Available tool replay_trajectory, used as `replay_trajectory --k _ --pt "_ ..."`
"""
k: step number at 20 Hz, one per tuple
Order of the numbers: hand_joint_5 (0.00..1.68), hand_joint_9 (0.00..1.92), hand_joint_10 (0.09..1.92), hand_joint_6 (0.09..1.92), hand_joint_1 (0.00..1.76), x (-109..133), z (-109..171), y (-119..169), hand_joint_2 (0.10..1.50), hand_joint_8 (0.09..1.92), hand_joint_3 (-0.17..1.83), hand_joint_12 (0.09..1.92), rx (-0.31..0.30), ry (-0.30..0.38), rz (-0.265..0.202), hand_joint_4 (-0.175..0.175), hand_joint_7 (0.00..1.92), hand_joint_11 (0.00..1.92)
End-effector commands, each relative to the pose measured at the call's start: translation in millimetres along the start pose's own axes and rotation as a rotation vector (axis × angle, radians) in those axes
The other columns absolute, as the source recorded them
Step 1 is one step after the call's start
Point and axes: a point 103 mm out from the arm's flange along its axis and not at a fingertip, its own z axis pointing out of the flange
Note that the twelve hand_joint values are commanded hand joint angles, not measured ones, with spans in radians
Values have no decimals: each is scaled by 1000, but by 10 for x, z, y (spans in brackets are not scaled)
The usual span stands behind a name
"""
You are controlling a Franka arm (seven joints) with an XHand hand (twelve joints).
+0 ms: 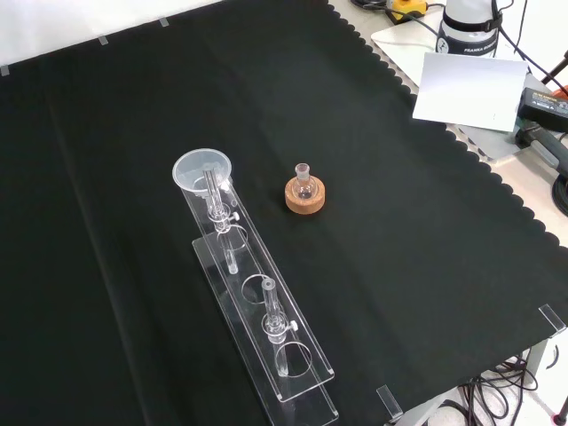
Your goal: Pick up the funnel from the transparent funnel stand.
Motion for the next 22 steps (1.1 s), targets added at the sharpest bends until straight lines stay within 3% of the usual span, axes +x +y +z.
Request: replay_trajectory --k 1,10,22 --pt "43 65 588 129 0 -1 0 -1 1056 222 610 1258 -11 -7 1 63 0 18" --pt "88 66 581 87 0 37 29 46 1115 202 495 1295 -4 -22 7 62 0 0" --pt "99 83 586 87 0 -35 165 361 1119 217 484 1297 27 -24 62 60 10 0"
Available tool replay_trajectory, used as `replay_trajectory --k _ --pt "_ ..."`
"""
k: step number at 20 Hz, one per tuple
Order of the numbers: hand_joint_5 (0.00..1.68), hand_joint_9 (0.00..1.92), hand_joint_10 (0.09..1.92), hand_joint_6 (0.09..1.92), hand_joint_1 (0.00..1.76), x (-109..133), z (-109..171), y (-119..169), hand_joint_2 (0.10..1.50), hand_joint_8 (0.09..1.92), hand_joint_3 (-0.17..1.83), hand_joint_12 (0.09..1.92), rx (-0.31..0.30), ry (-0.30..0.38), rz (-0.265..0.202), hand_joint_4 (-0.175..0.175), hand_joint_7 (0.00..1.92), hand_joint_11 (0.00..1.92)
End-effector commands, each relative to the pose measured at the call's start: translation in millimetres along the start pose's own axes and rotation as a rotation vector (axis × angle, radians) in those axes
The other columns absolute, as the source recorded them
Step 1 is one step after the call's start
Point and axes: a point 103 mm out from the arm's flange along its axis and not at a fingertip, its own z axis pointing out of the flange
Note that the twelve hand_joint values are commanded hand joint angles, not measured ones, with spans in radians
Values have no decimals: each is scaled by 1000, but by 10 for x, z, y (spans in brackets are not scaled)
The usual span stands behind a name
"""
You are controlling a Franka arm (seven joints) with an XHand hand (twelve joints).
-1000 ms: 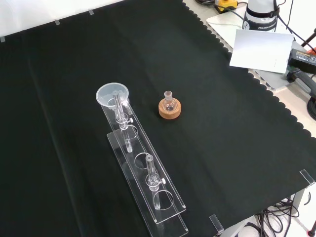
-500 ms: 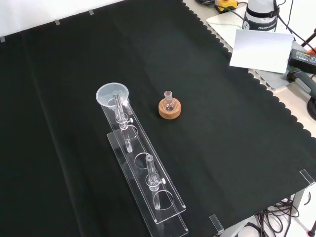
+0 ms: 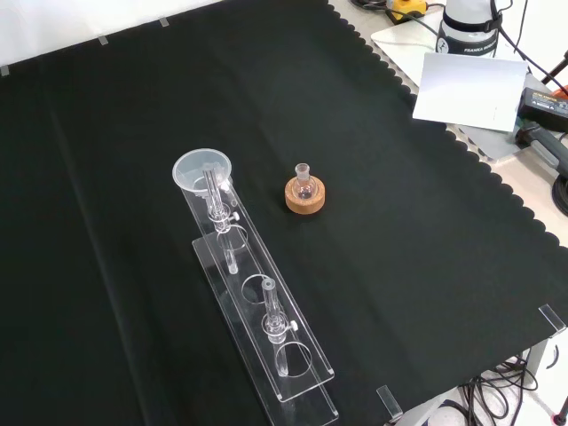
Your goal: Pick up the funnel from the transparent funnel stand.
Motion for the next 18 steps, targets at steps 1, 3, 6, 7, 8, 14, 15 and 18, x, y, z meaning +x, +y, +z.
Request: replay_trajectory --k 1,3,6,7,8,14,15,18 --pt "100 85 586 87 0 -34 85 241 1121 222 480 1302 18 -13 25 60 9 0" --pt "103 87 585 87 0 -1 158 393 1123 229 474 1309 23 -18 5 59 8 0" --pt "103 89 585 87 0 -45 244 680 1114 234 465 1312 56 -2 5 59 9 0" --pt "101 89 586 87 0 -63 276 801 1108 235 460 1312 66 8 1 58 8 0" --pt "100 89 586 87 0 -72 309 925 1104 236 457 1311 73 18 -4 57 8 0" --pt "98 98 597 87 52 93 471 1468 1072 261 418 1306 81 40 -61 52 25 0" --pt "98 103 602 87 73 147 507 1547 1064 269 409 1306 92 37 -72 51 33 0" --pt "113 113 641 87 123 305 634 1753 1048 335 373 1324 122 16 -104 41 38 0"
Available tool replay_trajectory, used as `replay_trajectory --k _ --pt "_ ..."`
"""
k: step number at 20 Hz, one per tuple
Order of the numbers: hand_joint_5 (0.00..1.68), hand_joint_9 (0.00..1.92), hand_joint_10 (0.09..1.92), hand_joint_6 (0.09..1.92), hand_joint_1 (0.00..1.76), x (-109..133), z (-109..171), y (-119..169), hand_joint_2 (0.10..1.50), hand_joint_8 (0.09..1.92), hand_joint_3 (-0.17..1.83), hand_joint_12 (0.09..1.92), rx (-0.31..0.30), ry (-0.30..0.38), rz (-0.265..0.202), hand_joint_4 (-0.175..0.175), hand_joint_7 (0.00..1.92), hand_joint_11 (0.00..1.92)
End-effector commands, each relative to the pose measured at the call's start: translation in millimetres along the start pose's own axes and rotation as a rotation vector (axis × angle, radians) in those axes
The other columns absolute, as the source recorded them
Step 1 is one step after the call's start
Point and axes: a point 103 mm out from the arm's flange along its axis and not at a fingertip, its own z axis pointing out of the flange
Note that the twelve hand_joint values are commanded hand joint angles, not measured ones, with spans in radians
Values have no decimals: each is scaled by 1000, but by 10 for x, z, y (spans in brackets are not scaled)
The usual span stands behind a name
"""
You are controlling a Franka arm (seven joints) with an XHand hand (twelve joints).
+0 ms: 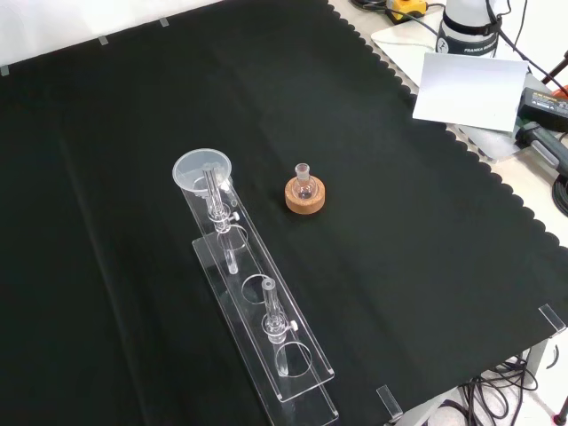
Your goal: Pick up the funnel from the transparent funnel stand.
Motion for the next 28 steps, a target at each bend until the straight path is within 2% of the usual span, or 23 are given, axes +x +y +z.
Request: replay_trajectory --k 1,7,14,20,28 --pt "119 114 654 87 136 292 181 795 1043 363 361 1340 29 -7 -84 38 31 0" --pt "118 129 698 87 224 603 332 1021 992 461 330 1404 92 -40 -118 35 7 0" --pt "108 163 724 87 349 956 524 1187 911 481 298 1482 170 -67 -148 40 1 114" --pt "92 150 778 87 429 1166 704 1251 848 470 289 1518 239 -85 -144 46 0 238" --pt "73 107 855 87 534 1408 822 1250 784 403 294 1526 286 -131 -111 31 0 288"
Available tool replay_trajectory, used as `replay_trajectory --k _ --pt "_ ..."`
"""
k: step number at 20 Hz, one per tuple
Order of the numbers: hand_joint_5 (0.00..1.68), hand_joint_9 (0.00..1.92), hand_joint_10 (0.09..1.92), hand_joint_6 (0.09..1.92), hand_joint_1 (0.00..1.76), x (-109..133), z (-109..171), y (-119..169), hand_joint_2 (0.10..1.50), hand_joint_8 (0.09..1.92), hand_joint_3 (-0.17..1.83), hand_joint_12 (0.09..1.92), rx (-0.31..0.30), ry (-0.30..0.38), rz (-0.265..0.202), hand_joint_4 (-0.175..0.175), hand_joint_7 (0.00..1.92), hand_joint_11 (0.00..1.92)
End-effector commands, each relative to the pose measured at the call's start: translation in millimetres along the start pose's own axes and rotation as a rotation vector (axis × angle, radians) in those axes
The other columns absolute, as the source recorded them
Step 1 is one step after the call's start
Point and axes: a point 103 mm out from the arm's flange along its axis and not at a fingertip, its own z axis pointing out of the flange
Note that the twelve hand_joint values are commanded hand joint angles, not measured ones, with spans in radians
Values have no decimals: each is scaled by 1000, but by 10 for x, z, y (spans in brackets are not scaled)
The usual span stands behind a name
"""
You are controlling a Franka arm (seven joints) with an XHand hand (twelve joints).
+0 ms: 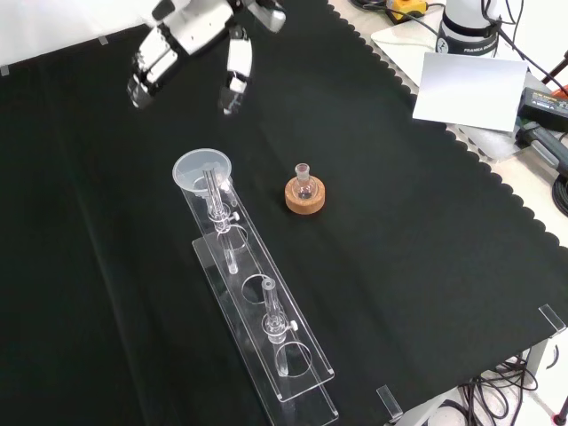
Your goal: Pick up the funnel from the transparent funnel stand.
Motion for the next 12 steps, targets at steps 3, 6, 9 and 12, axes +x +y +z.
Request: replay_trajectory --k 3,6,9,12 --pt "67 100 866 87 568 323 140 46 765 388 298 1525 86 -73 45 21 0 296" --pt "59 93 882 87 578 374 197 75 748 367 323 1520 104 -85 42 15 0 307" --pt "49 73 890 87 581 423 253 107 734 316 350 1520 114 -86 36 14 0 310" --pt "30 21 882 87 584 464 291 140 722 169 373 1518 127 -91 24 13 0 313"
